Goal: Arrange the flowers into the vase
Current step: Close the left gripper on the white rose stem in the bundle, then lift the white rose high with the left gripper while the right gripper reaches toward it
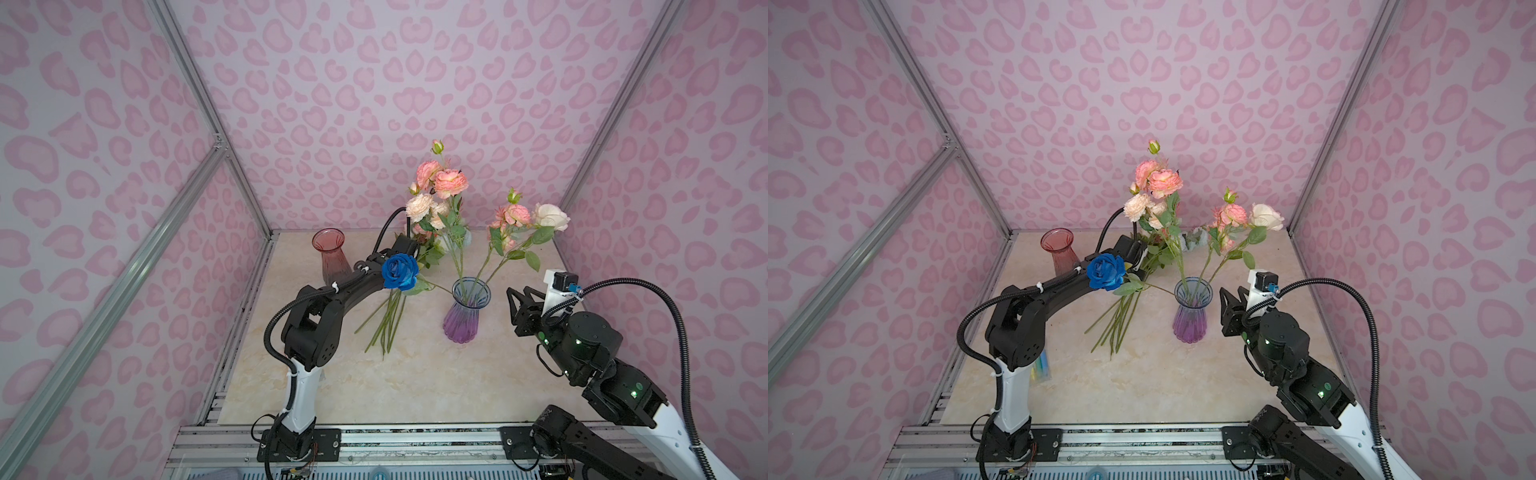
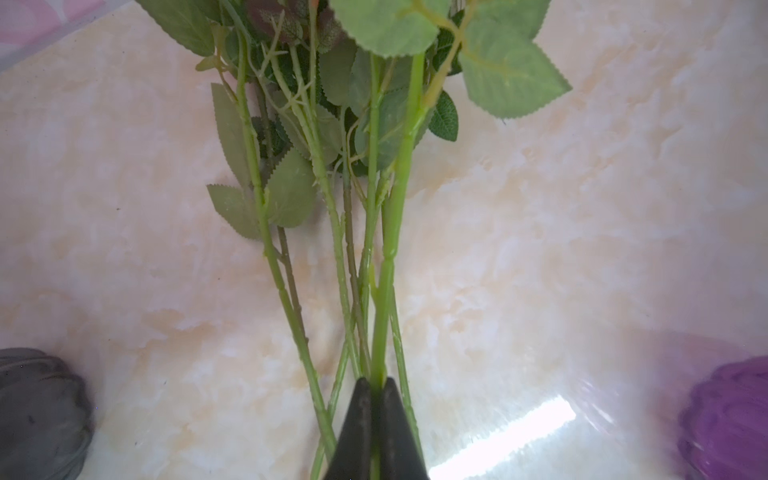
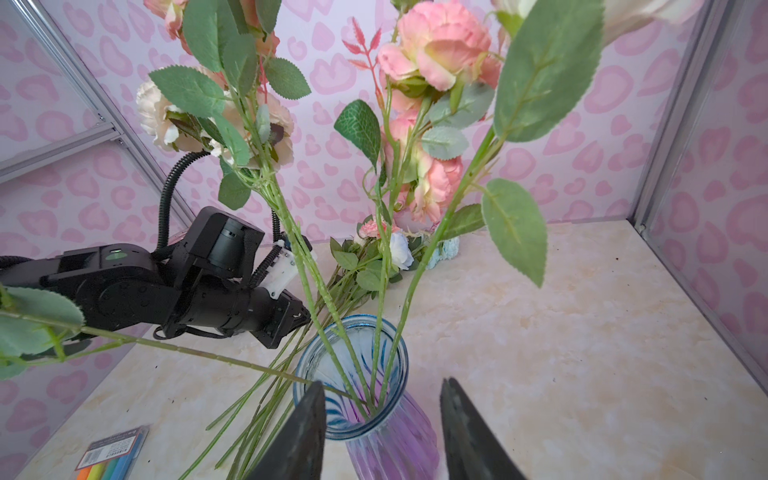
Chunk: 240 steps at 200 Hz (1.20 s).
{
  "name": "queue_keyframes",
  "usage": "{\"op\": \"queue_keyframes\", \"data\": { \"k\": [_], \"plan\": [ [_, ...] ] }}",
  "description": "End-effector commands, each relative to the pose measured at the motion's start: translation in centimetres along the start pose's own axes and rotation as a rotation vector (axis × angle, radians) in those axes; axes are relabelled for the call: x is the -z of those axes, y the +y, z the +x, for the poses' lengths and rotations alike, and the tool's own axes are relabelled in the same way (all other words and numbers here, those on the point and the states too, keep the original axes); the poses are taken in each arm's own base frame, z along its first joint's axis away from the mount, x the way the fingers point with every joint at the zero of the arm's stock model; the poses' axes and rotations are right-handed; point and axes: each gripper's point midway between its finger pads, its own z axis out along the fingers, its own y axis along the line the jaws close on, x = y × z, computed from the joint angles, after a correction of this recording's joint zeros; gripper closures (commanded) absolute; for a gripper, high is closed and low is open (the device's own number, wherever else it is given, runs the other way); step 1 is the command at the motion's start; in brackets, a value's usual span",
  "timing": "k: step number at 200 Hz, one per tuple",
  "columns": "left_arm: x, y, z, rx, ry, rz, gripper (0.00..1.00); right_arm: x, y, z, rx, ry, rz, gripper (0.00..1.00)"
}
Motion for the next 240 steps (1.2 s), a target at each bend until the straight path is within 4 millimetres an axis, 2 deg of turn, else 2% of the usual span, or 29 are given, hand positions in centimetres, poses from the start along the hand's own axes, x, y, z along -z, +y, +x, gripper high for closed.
{"op": "queue_keyframes", "data": {
  "k": [1, 62, 86, 109, 142, 146, 165, 190, 213, 240],
  "plan": [
    [2.2, -1.0, -0.9, 0.037, -0.04, 0.064, 0.97, 0.1, 0.1, -0.5, -0.01, -0.017, -0.006, 0.54],
    [8.4, -0.9, -1.5, 0.115, -0.14, 0.109, 0.96, 0.4, 0.6, -1.8, -0.01, -0.037, -0.019, 0.54],
    [10.5, -0.1, -1.4, 0.16, -0.176, 0.093, 0.96, 0.3, 0.9, -1.9, -0.014, -0.031, -0.035, 0.54],
    [13.9, 0.8, -1.3, 0.201, -0.241, 0.084, 0.96, 0.5, 1.2, -2.3, -0.015, -0.034, -0.044, 0.54],
    [19.5, 3.0, -1.4, 0.263, -0.345, 0.064, 0.96, 0.5, 1.6, -3.3, -0.013, -0.047, -0.056, 0.54],
    [19.4, 3.4, -0.5, 0.274, -0.333, 0.045, 0.96, 0.5, 1.6, -3.4, -0.01, -0.048, -0.056, 0.54],
    [21.9, 5.2, 0.1, 0.311, -0.37, -0.016, 0.96, 0.1, 2.1, -3.9, -0.005, -0.049, -0.063, 0.54],
    [24.8, 8.5, 1.3, 0.374, -0.407, -0.134, 0.96, -0.3, 3.3, -4.9, -0.004, -0.05, -0.1, 0.54],
    [28.6, 11.4, 2.2, 0.432, -0.489, -0.218, 0.96, -0.8, 5.1, -5.9, 0.004, -0.037, -0.159, 0.54],
    [34.5, 11.2, 1.8, 0.373, -0.69, -0.181, 0.96, -1.1, 8.2, -7.8, 0.017, -0.035, -0.262, 0.53]
  ]
}}
